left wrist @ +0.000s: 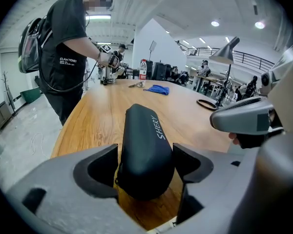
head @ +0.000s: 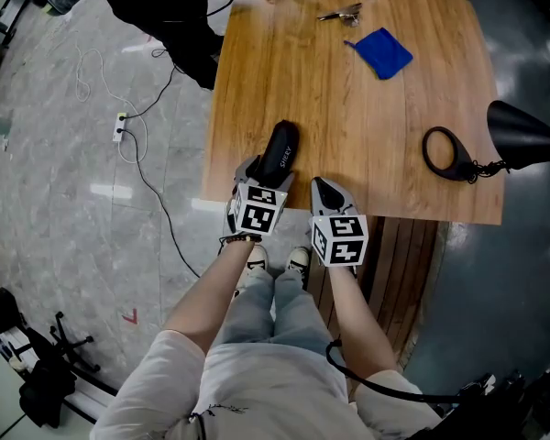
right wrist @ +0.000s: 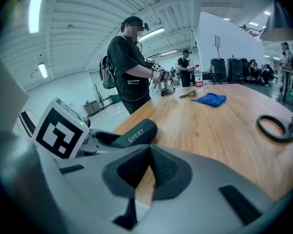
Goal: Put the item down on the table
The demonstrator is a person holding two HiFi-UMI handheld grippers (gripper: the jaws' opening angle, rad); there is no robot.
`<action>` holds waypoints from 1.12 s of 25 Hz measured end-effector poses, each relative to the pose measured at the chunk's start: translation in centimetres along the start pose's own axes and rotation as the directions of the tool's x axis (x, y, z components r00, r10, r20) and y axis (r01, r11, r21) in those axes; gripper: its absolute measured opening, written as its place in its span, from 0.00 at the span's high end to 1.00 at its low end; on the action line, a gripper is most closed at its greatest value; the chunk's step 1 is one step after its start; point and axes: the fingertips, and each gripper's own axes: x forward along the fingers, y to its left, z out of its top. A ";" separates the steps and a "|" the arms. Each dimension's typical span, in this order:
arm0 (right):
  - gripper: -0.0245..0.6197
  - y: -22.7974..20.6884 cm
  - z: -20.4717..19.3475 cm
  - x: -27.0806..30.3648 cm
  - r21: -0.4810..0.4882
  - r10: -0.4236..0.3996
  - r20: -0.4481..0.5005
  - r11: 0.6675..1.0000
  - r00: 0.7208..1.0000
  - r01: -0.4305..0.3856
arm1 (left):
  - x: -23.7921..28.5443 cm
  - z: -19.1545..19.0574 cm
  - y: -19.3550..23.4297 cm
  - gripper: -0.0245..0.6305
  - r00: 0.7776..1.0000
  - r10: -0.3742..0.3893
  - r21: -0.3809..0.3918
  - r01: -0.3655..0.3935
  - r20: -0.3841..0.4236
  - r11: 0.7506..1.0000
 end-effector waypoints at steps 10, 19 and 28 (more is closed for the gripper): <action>0.95 0.9 0.5 0.0 -0.006 0.011 0.007 1.000 1.000 -0.011 | -1.3 0.3 0.6 0.44 0.999 0.034 -0.008 -0.034 0.013 0.999; 0.95 1.4 2.1 -1.1 -0.012 0.008 0.029 1.000 1.000 -0.008 | -3.5 2.0 0.3 0.45 0.999 0.026 -0.016 -0.026 0.039 1.000; 0.95 5.9 3.5 -8.0 -0.155 0.054 0.038 0.987 0.998 -0.048 | -13.5 3.7 -1.5 0.95 0.988 0.063 0.074 -0.074 0.140 0.994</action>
